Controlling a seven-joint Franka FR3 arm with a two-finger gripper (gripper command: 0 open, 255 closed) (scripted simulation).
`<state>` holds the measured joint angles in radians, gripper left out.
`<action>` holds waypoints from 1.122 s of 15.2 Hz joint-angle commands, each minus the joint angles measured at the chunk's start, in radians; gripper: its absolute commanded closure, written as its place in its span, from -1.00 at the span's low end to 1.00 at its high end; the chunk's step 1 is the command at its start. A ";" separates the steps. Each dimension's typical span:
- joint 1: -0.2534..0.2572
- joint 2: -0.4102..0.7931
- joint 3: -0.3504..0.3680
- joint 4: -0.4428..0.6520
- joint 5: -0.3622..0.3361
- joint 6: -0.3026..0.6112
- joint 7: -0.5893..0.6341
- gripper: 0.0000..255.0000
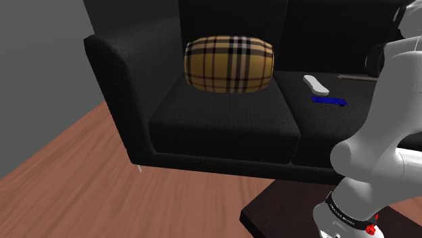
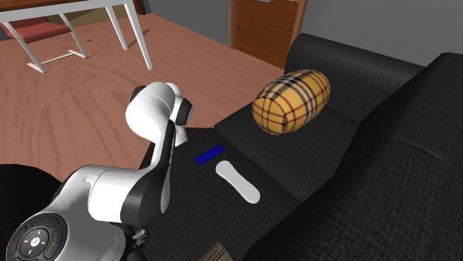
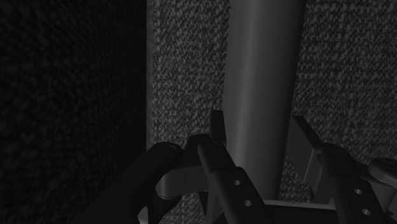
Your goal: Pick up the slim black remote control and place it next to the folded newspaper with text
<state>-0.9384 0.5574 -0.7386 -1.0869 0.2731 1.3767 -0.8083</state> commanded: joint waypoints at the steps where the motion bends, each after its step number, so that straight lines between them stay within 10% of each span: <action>1: 0.013 -0.007 -0.002 -0.043 -0.004 0.034 -0.001 1.00; 12: 0.035 -0.020 -0.004 -0.115 -0.011 0.092 -0.001 1.00; 13: 0.030 -0.017 -0.004 -0.105 -0.009 0.085 -0.002 -1.00; 17: 0.034 -0.018 -0.003 -0.103 -0.010 0.082 0.003 -1.00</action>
<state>-0.8999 0.5284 -0.7425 -1.1875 0.2627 1.4564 -0.8042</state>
